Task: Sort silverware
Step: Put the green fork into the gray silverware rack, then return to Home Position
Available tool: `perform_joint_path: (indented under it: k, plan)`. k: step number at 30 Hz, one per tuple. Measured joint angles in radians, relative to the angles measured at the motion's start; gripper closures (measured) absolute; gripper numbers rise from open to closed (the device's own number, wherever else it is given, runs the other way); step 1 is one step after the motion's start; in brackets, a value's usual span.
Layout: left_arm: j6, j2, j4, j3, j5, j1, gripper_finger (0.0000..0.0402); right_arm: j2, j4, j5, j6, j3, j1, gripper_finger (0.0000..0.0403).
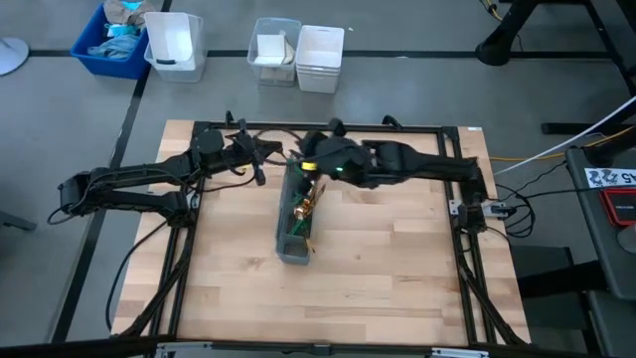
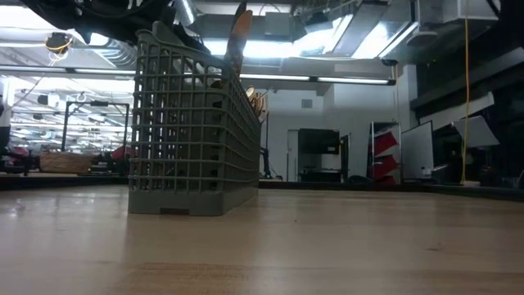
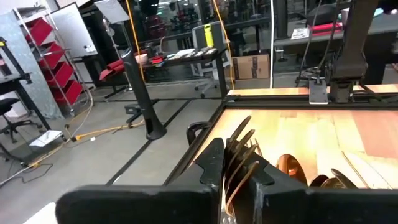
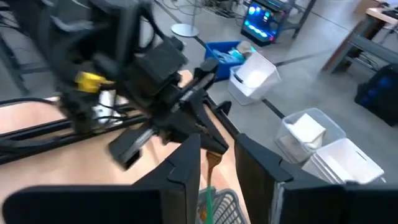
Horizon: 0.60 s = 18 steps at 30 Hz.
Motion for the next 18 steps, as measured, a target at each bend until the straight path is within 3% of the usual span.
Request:
perform_joint_path:
  k: [6,10,14,18]
  plan:
    - [-0.002,0.000,0.001,0.000,0.004,-0.001,0.0372,-0.077,-0.117,0.028,0.006,0.000,0.059,0.0304]
    - [-0.002,0.000,0.002,0.000,0.004,-0.001,0.0347,-0.111,-0.197,0.138,0.070,0.000,0.099,0.0303]
    - [-0.012,-0.006,0.000,0.000,0.004,0.000,0.0326,-0.138,-0.365,0.258,0.201,0.000,0.142,0.0304]
    - [-0.038,-0.057,-0.015,0.000,0.004,0.000,0.0319,-0.143,-0.634,0.393,0.442,0.000,0.197,0.0304]
